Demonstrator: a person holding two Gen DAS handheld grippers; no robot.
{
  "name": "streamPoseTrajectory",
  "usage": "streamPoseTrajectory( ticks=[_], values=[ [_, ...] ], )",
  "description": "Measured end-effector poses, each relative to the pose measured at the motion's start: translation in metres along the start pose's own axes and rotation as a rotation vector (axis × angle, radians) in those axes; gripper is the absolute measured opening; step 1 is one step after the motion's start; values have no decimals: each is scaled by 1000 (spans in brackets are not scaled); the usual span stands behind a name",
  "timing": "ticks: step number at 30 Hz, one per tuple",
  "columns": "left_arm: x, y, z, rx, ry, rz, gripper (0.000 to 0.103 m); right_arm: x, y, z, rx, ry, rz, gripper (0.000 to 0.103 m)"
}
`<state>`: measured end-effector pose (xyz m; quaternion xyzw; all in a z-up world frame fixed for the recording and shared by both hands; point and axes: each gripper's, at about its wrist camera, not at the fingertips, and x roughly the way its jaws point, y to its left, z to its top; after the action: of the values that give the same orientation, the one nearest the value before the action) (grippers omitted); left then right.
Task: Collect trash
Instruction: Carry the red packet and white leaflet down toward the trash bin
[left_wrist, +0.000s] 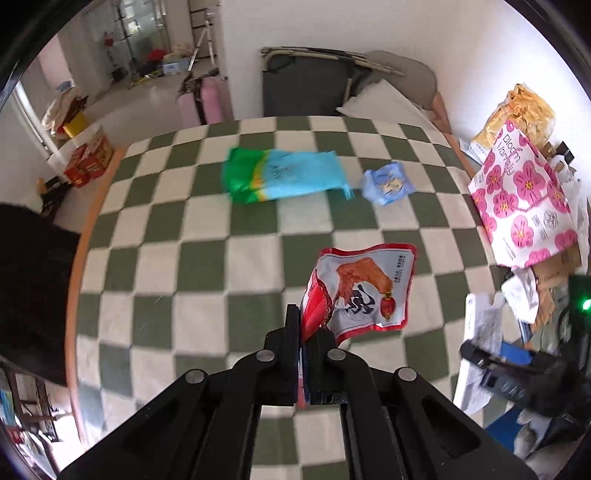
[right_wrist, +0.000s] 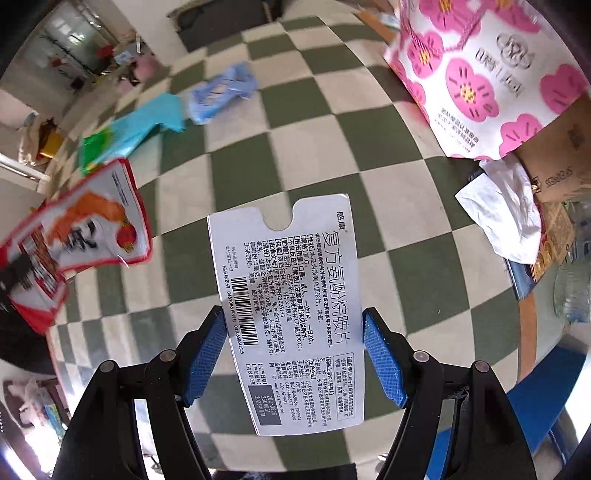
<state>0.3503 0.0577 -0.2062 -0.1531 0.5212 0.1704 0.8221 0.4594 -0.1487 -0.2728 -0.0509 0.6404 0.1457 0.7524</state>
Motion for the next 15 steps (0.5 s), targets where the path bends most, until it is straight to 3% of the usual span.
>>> streamPoseTrajectory(
  ticks=[7,15],
  values=[
    [-50,60,-98,-51,-24,-8,0,-38,51,-75,-48,-85,42,75],
    [-93,117,-216,-42,8,-41,0,-72,91,-213,-37,-124,41,75]
  ],
)
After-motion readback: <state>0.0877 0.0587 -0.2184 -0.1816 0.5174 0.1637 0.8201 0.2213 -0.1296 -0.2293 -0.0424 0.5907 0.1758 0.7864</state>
